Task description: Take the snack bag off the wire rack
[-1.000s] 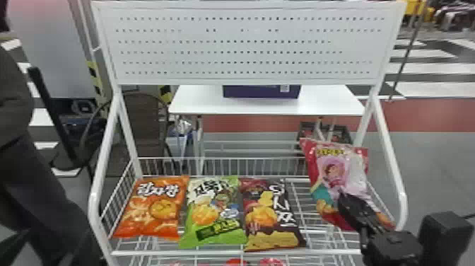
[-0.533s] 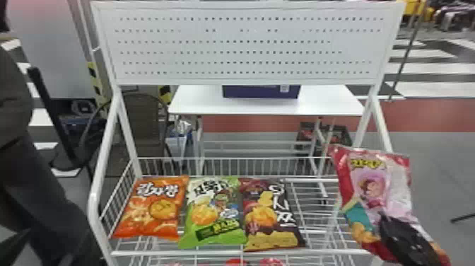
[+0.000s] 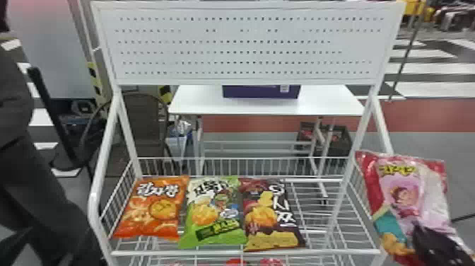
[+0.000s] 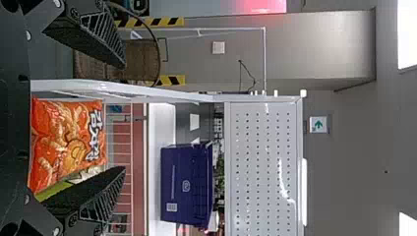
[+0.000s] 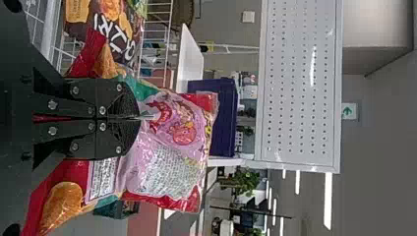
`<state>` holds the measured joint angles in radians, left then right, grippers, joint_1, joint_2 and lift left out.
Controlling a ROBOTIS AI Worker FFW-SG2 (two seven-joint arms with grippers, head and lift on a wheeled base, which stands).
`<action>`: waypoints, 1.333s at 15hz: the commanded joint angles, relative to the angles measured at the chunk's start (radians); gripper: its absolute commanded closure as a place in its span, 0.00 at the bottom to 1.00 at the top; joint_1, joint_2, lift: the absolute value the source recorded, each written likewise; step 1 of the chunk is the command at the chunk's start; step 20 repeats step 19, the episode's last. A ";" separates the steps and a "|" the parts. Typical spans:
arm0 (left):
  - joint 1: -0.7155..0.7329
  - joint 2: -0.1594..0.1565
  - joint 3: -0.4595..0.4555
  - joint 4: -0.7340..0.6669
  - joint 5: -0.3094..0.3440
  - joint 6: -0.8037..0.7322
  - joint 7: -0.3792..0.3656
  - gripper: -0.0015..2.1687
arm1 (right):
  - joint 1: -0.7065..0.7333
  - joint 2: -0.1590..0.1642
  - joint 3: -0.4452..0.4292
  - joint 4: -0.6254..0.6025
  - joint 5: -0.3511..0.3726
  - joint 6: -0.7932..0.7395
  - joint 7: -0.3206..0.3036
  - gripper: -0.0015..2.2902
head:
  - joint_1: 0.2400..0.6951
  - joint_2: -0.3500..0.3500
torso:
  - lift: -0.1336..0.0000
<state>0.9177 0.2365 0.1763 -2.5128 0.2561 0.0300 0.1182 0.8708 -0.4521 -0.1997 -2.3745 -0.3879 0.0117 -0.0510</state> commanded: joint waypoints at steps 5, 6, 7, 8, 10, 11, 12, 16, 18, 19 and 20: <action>0.004 0.001 0.003 -0.003 0.002 0.000 0.001 0.07 | 0.001 0.003 0.002 -0.002 0.003 -0.006 0.000 0.93 | 0.57 0.50 | 1.00; 0.004 0.001 0.003 -0.003 0.002 0.000 0.001 0.07 | -0.001 0.003 0.002 -0.002 0.003 -0.006 0.000 0.93 | 0.57 0.50 | 1.00; 0.004 0.000 0.003 -0.003 0.002 0.000 0.001 0.07 | -0.001 0.003 0.002 -0.002 0.003 -0.006 0.000 0.93 | 0.57 0.50 | 1.00; 0.003 0.000 0.003 -0.003 0.002 0.000 0.001 0.07 | -0.001 0.003 0.002 -0.002 0.003 -0.006 0.000 0.93 | 0.57 0.50 | 1.00; 0.003 0.000 0.003 -0.003 0.002 0.000 0.001 0.07 | -0.004 0.003 0.002 -0.002 0.010 -0.006 0.000 0.93 | 0.57 0.50 | 1.00; 0.003 0.000 0.003 -0.001 0.002 0.000 0.001 0.07 | -0.006 0.003 0.002 -0.002 0.010 -0.006 0.000 0.93 | 0.57 0.50 | 1.00; 0.003 -0.002 0.003 0.000 0.002 0.000 0.001 0.07 | -0.006 0.003 0.002 -0.002 0.010 -0.006 0.000 0.93 | 0.57 0.50 | 1.00; 0.001 -0.003 0.003 0.003 0.002 0.000 -0.002 0.07 | -0.007 0.001 0.013 -0.003 0.012 -0.006 0.003 0.93 | 0.57 0.50 | 1.00; 0.001 -0.005 0.003 0.005 0.002 0.000 -0.002 0.07 | -0.015 0.001 0.022 0.000 0.012 -0.003 0.005 0.93 | 0.57 0.50 | 1.00; 0.001 -0.006 0.003 0.005 0.002 0.000 -0.002 0.07 | -0.021 0.000 0.026 0.001 0.012 0.000 0.005 0.93 | 0.57 0.50 | 1.00; 0.001 -0.006 0.003 0.005 0.002 0.000 -0.002 0.07 | -0.021 0.000 0.026 0.001 0.012 0.000 0.005 0.93 | 0.57 0.50 | 1.00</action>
